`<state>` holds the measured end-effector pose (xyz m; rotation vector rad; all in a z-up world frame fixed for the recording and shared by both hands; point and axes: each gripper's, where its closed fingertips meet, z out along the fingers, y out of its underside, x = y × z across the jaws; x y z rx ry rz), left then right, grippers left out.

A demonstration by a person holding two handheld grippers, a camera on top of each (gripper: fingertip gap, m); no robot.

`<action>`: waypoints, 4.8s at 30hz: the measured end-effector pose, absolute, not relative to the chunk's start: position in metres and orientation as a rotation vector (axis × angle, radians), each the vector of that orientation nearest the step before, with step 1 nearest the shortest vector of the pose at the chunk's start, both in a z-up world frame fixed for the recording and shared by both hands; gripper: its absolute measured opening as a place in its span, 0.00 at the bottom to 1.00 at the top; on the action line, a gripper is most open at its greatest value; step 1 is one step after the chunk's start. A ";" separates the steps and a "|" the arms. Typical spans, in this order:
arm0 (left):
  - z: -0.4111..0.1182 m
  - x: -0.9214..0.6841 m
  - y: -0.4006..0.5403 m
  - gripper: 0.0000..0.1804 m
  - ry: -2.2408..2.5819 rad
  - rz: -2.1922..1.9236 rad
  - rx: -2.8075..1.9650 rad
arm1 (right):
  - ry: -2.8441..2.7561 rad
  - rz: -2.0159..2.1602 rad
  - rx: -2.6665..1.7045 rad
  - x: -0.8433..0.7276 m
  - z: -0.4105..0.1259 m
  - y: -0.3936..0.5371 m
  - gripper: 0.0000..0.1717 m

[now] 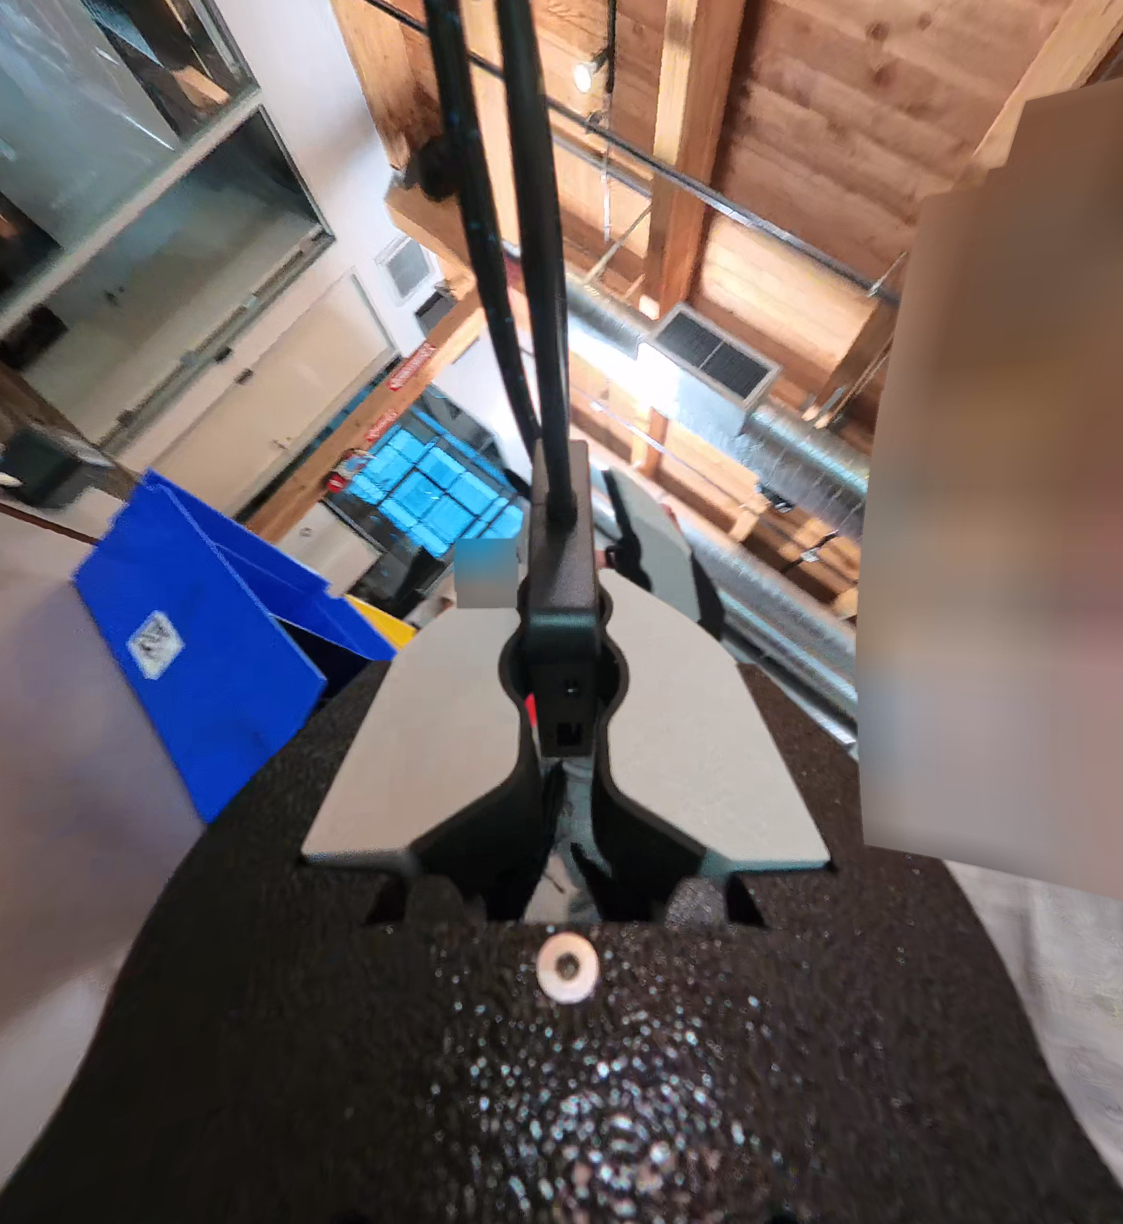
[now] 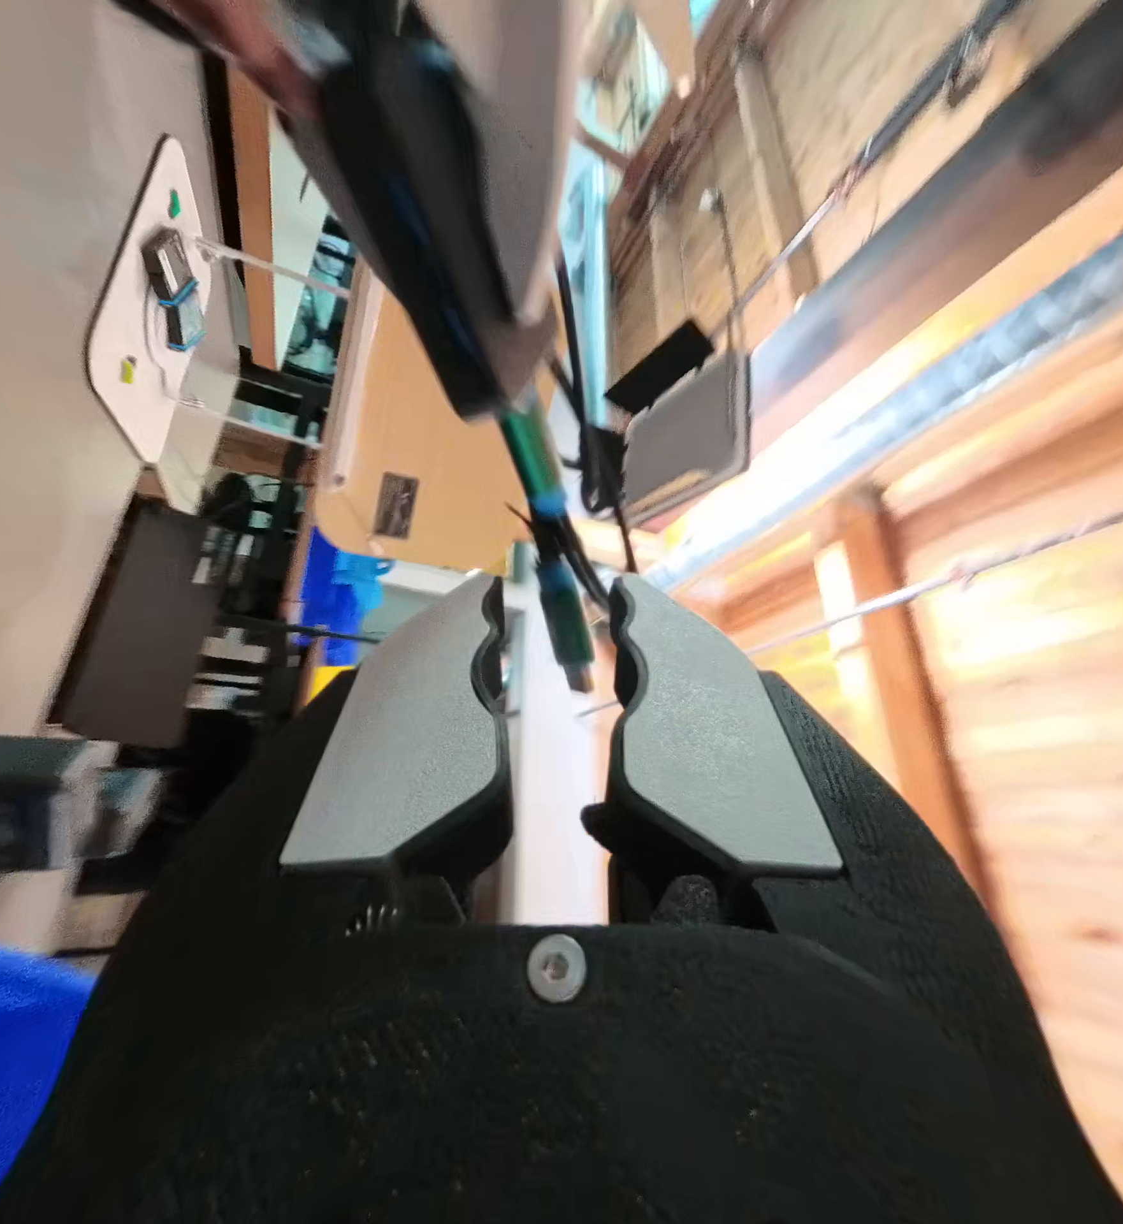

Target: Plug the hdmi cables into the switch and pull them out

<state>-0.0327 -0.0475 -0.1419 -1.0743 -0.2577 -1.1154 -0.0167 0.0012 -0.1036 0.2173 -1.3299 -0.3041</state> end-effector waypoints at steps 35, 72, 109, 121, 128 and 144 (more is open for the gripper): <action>-0.179 0.061 0.030 0.63 0.249 -0.942 -1.430 | -1.242 1.618 -1.149 0.075 -0.147 0.031 0.07; -0.224 -0.052 0.066 0.57 -0.017 -0.304 -1.390 | -1.200 -0.169 -1.676 0.312 -0.137 0.381 0.49; -0.215 -0.068 0.155 0.56 -0.122 -0.309 -1.254 | -1.503 0.475 -1.477 0.111 -0.186 0.241 0.39; -0.207 -0.060 0.155 0.54 -0.046 -0.202 -1.210 | -1.546 0.355 -1.395 0.118 -0.166 0.222 0.37; -0.203 -0.063 0.153 0.54 -0.056 -0.187 -1.183 | -1.629 0.282 -1.384 0.106 -0.177 0.219 0.36; -0.206 -0.072 0.152 0.53 -0.125 -0.208 -1.178 | -1.612 0.263 -1.488 0.125 -0.191 0.240 0.32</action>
